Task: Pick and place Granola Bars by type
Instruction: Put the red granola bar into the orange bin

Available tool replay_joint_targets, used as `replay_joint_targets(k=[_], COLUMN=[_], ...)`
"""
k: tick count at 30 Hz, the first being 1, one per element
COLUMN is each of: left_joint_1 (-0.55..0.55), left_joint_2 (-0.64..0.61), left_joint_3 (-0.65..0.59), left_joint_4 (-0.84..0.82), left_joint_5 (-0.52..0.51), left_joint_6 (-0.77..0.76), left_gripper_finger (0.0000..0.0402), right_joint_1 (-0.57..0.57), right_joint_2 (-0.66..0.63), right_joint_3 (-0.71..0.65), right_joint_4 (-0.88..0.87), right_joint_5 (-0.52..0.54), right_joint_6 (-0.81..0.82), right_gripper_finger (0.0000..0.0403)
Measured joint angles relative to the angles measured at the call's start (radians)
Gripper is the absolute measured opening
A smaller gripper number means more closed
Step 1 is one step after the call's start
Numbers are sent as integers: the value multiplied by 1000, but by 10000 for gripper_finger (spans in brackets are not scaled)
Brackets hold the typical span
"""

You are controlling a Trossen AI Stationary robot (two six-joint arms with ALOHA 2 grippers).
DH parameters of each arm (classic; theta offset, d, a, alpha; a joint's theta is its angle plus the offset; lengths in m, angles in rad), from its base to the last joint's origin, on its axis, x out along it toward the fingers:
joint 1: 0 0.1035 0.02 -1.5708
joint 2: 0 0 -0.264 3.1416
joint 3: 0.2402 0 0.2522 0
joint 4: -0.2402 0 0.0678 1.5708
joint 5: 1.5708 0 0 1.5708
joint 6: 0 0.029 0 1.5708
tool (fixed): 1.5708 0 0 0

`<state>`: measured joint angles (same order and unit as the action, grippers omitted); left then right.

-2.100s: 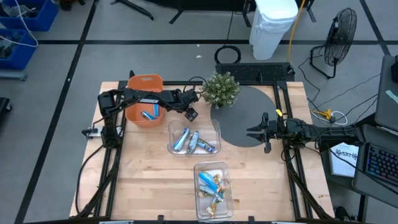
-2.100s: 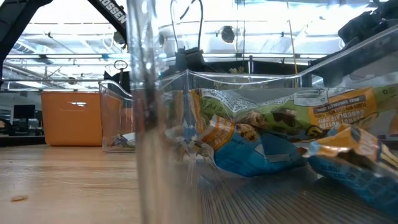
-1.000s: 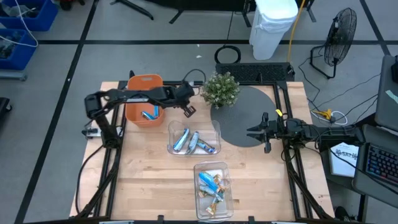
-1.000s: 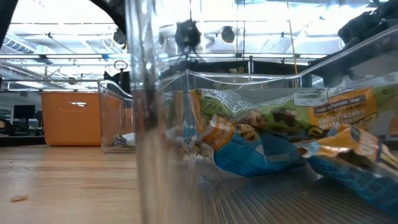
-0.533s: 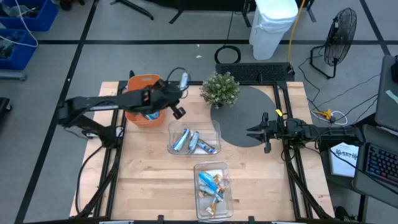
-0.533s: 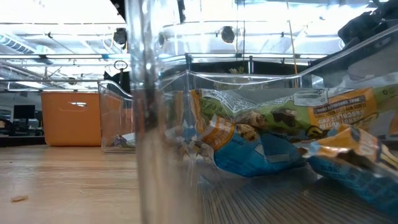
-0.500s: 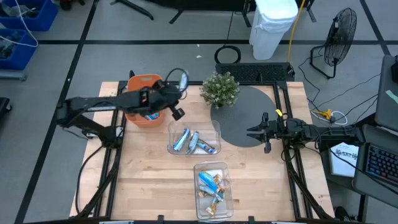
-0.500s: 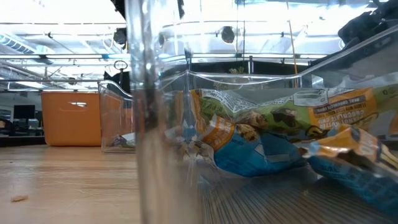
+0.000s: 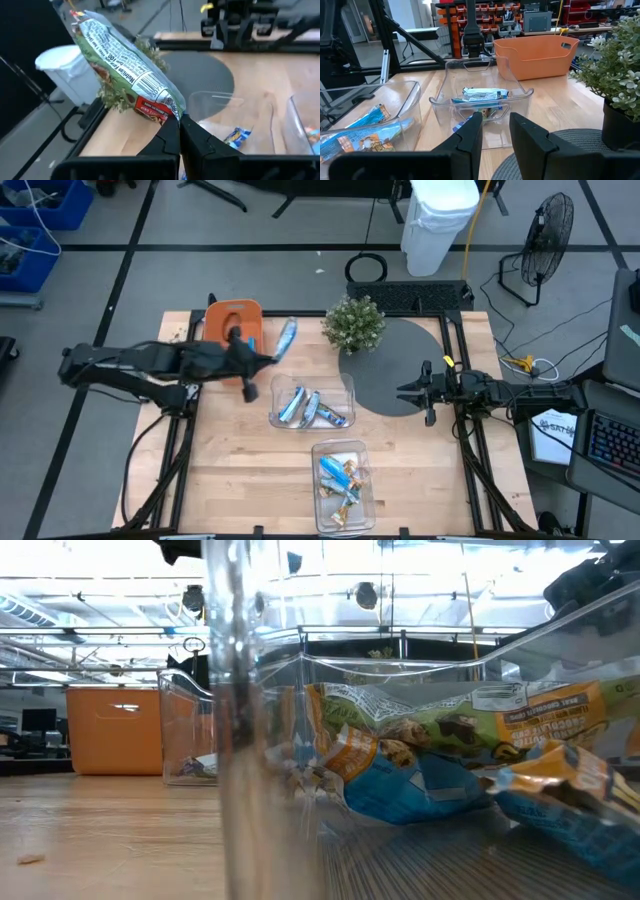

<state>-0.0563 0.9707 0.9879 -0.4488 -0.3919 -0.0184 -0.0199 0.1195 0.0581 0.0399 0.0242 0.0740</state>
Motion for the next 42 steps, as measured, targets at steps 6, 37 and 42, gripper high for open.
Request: replay_joint_targets(k=[6, 37, 42], left_joint_1=[1, 53, 69], left_joint_2=[-270, -953, -952], left_joint_3=[-230, -638, -639], left_joint_4=[111, -93, -147], left_joint_5=[38, -118, -252], left_joint_6=[-51, -395, -535], left_gripper_finger=[3, 3, 3], right_joint_1=[0, 0, 0], right_joint_2=[0, 0, 0], right_joint_3=[0, 0, 0], right_joint_4=[0, 0, 0], right_joint_5=[0, 0, 0], right_joint_6=[0, 0, 0], right_gripper_finger=[89, 89, 89])
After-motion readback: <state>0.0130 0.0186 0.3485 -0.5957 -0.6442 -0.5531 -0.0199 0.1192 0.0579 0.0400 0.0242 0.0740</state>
